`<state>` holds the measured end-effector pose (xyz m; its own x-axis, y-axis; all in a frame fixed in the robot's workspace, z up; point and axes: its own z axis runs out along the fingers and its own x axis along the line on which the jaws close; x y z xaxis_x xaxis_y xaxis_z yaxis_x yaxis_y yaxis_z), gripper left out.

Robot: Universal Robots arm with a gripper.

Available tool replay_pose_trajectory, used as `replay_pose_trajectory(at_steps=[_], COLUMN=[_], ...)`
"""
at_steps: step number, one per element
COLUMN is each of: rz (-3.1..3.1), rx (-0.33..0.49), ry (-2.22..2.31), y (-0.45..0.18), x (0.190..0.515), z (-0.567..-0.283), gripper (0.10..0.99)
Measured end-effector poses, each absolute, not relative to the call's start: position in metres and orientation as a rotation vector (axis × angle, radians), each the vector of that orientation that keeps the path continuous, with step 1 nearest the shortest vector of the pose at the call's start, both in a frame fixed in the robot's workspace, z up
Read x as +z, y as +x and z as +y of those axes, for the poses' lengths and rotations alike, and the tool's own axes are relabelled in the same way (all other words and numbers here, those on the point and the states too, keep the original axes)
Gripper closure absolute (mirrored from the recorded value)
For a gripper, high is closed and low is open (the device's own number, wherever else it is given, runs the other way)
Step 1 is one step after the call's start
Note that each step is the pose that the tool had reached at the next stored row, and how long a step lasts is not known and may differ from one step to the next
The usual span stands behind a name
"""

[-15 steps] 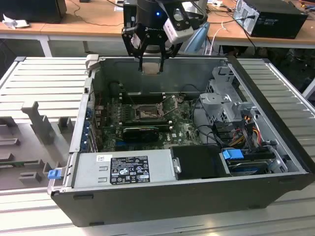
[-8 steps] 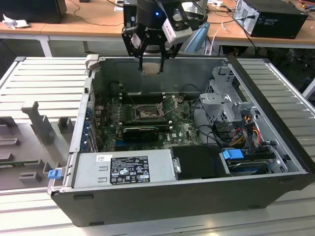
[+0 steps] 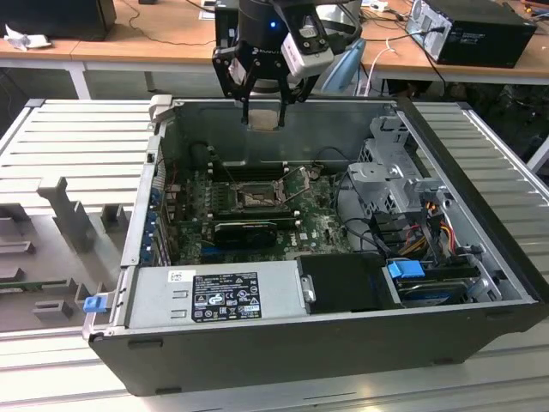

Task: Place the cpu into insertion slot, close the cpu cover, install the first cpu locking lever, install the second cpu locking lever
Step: 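Place the cpu into insertion slot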

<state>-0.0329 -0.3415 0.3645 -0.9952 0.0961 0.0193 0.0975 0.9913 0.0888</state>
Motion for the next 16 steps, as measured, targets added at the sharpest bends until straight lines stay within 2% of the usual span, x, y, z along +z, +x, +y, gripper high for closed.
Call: replay_pose_trajectory(at_steps=[16], rz=[-3.109], rx=[-0.141], ry=[-0.357], y=[-0.0329], x=[0.3644], z=[-0.3415], gripper=[0.545])
